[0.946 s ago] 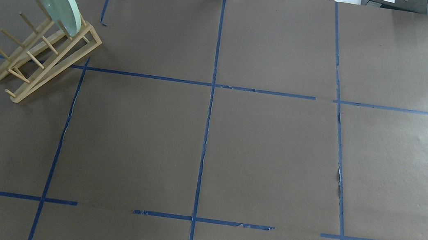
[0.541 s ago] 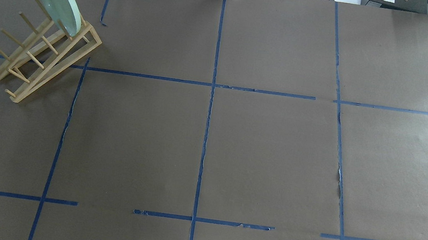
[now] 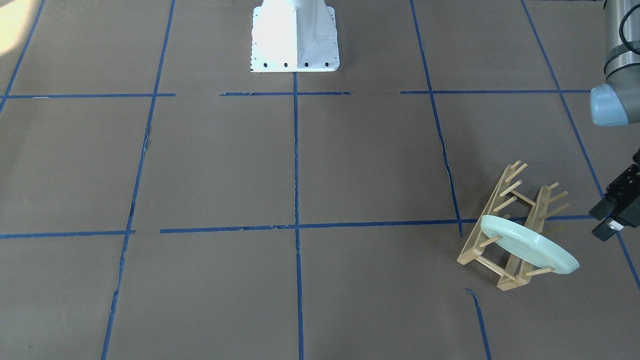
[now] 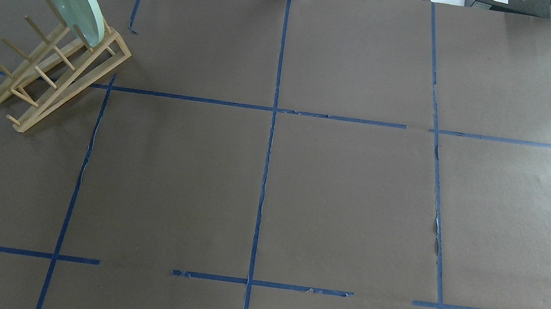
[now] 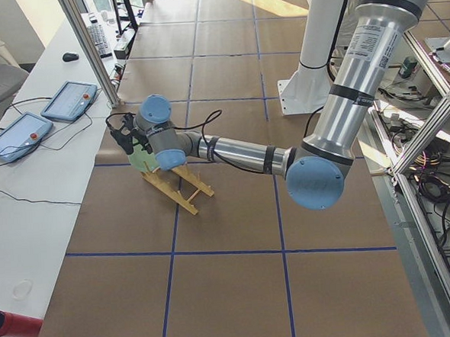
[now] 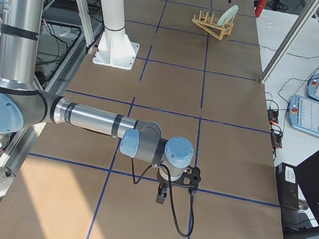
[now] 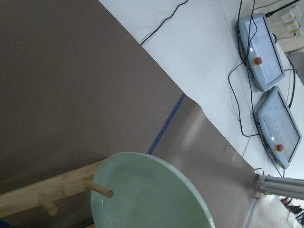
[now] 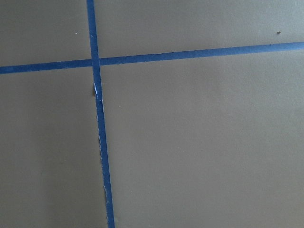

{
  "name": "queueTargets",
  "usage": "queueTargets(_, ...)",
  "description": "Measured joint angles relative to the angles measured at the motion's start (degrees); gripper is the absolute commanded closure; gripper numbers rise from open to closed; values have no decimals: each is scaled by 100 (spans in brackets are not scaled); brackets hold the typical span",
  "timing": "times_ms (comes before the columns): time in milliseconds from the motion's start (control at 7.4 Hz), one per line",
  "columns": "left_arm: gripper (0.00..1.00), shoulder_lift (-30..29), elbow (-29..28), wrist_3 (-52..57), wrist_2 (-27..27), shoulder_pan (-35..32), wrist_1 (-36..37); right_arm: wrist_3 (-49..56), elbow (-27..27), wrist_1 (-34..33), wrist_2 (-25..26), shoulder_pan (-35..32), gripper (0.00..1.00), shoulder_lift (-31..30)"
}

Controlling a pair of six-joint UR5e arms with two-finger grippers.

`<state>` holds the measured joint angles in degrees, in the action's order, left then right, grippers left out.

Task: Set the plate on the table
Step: 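Reach the left gripper to the green plate's top rim and grasp it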

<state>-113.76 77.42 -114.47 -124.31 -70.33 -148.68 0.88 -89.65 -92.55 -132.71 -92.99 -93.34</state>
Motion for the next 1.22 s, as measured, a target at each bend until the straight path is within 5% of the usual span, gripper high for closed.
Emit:
queueTargets(135, 14, -142, -133, -302, 155, 57, -25, 0, 0, 0, 0, 0, 0, 0)
queueTargets(270, 36, -201, -196, -428, 272, 103, -45, 0, 0, 0, 0, 0, 0, 0)
queueTargets(405, 88, -224, -217, -474, 323, 129, -59, 0, 0, 0, 0, 0, 0, 0)
queueTargets(541, 100, -226, -223, -481, 337, 138, -102, 0, 0, 0, 0, 0, 0, 0)
queueTargets(1216, 100, -173, 69, -425, 141, 93, -237, 0, 0, 0, 0, 0, 0, 0)
